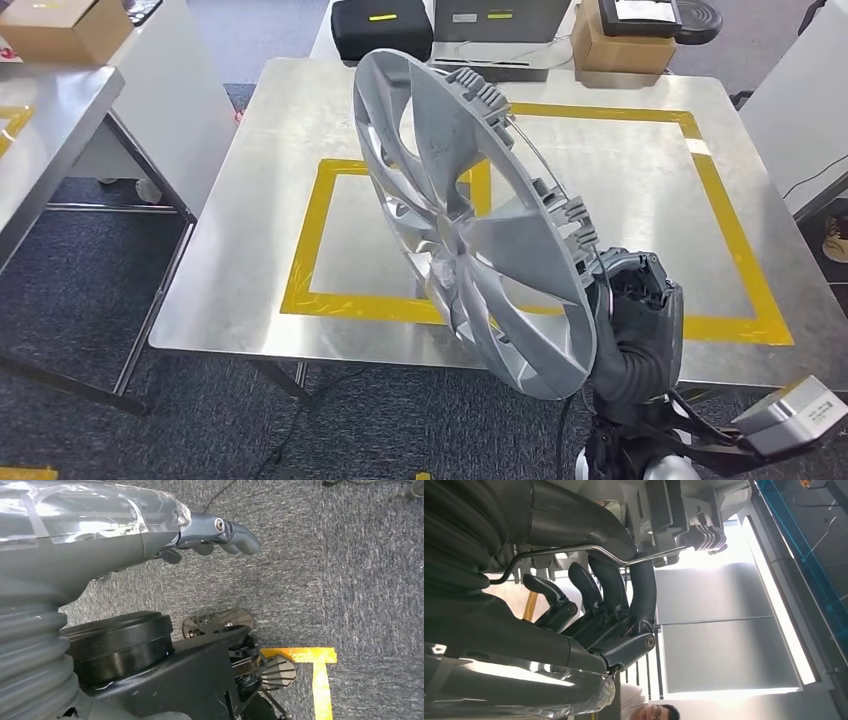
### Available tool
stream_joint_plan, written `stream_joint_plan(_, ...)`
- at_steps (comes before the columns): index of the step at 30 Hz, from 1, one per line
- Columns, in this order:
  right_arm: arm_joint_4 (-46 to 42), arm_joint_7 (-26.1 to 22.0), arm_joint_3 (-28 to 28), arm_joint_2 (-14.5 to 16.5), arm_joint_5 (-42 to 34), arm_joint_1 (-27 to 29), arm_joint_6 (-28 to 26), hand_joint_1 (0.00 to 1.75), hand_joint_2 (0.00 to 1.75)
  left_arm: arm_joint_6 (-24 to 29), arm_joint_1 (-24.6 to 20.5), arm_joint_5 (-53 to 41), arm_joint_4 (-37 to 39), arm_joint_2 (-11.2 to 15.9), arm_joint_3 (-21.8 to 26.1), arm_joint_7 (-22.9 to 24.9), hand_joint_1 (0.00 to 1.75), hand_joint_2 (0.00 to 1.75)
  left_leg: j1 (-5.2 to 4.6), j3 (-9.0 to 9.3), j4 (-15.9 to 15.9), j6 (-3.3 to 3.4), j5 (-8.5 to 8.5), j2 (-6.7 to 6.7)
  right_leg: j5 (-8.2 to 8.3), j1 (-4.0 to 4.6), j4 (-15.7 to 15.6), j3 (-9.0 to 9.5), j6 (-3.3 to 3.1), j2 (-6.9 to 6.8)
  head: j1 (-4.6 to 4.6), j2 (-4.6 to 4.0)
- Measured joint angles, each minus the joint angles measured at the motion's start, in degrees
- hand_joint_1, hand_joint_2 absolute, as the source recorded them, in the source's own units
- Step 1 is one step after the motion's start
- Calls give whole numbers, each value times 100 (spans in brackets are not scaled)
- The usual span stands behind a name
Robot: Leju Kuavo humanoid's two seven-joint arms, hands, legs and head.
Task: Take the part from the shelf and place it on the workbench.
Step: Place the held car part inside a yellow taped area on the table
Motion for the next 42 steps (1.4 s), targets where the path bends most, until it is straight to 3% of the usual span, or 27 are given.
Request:
stream_joint_plan(5, 2, 2, 0, 0, -20, 1, -43, 175, 175, -2, 1, 9, 0, 3, 0, 1, 0, 175, 2, 94, -177, -88, -83, -9, -13, 2, -14, 12, -20, -7, -43, 0)
stream_joint_plan(21, 2, -103, -25, 2, 51, 10, -218, 175, 175, -5, 1, 10, 0, 4, 0, 1, 0, 175, -1, 109, -179, -86, -60, -12, 9, -6, -55, 63, -22, -9, -44, 0)
stream_joint_plan(24, -1, 181, -91, -33, 633, -23, -605, 175, 175, -21, 2, -27, 0, 4, 0, 1, 0, 175, -3, 110, -179, -85, -61, -13, 9, -6, -60, 69, -22, -9, -43, 0)
stream_joint_plan(29, 29, 1147, -390, -321, 1467, -221, -979, 175, 175, -69, 2, -110, 0, 4, -4, 1, 0, 175, -5, 111, -179, -81, -59, -13, 17, -7, -77, 80, -10, -9, -38, 0)
stream_joint_plan(42, 101, 1255, -806, -627, 1511, -396, -979, 175, 175, -73, 1, -125, 0, 4, -9, 1, 0, 175, -5, 110, -178, -80, -59, -14, 22, -8, -87, 82, -2, -11, -36, 0)
